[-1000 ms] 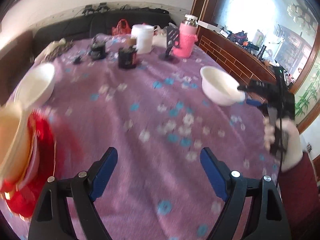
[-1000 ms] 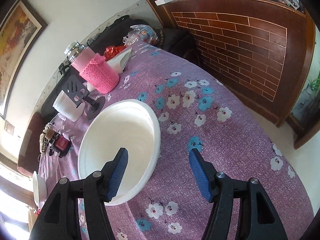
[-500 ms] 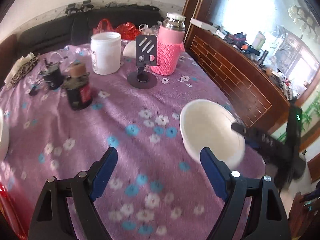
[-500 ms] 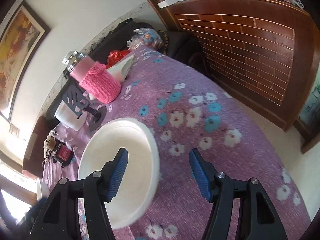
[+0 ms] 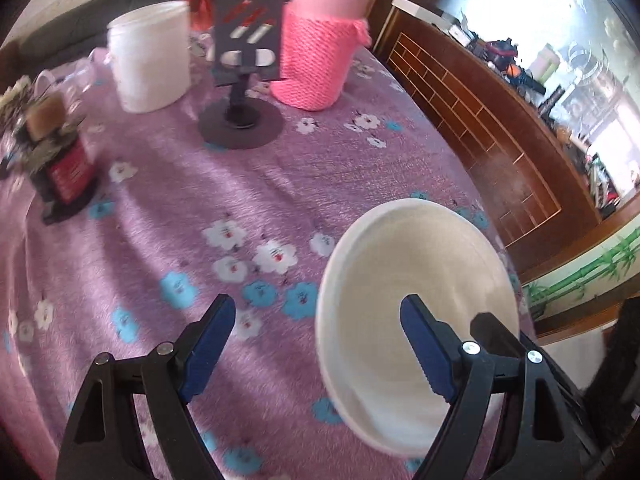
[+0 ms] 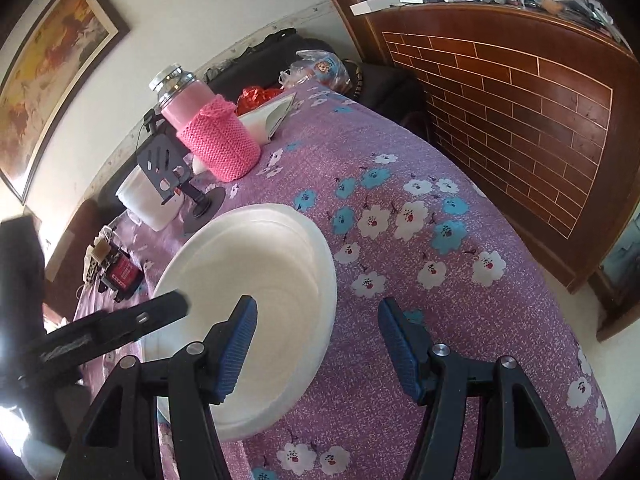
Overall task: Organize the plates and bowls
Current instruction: 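Grasp the white bowl rim with the right tool and lift it, then carry the white bowl onto the beige bowl stack and open the right tool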
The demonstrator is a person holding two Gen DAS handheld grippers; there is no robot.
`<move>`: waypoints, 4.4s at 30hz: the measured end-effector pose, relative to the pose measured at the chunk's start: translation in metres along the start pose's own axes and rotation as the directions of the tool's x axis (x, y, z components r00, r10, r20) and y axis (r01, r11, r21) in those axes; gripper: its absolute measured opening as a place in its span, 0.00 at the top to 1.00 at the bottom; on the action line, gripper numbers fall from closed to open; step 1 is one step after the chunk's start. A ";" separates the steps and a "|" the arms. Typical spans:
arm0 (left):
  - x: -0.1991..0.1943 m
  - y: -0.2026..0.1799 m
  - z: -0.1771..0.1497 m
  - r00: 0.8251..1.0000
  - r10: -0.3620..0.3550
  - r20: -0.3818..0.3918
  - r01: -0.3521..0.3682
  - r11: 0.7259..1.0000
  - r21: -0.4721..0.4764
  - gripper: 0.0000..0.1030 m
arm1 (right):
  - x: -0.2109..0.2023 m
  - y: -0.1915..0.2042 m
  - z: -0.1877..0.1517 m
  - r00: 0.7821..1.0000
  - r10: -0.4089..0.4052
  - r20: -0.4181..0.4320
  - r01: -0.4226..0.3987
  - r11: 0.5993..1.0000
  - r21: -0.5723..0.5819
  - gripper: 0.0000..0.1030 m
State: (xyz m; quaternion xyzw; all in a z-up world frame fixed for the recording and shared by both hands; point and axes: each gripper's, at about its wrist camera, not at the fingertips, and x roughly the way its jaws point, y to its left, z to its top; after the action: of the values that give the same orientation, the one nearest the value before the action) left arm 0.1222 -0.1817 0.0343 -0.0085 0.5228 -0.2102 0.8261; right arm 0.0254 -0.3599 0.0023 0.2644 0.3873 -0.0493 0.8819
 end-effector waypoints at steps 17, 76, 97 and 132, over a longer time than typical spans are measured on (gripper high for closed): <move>-0.025 0.002 -0.039 1.000 0.011 0.016 -0.011 1.000 -0.006 0.88 | -0.010 0.018 -0.010 0.994 0.108 -0.001 -0.108 0.994 -0.037 0.88; -0.345 0.343 -0.283 0.802 0.396 0.447 -0.032 0.775 -0.631 0.84 | -0.107 0.483 -0.257 0.960 0.267 -0.086 -0.235 0.596 -0.767 0.86; -0.338 0.358 -0.263 0.804 0.441 0.399 -0.116 0.774 -0.622 0.80 | -0.068 0.493 -0.247 0.955 0.250 -0.161 -0.285 0.613 -0.737 0.84; -0.363 0.359 -0.259 0.782 0.464 0.417 -0.129 0.775 -0.619 0.32 | -0.047 0.460 -0.217 0.947 0.235 -0.221 -0.322 0.726 -0.607 0.50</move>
State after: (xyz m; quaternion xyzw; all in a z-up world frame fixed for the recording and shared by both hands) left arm -0.1130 0.3276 0.1452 -0.2227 0.2956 0.1029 0.9233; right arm -0.0152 0.1373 0.1109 0.0082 0.3925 0.2349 0.8892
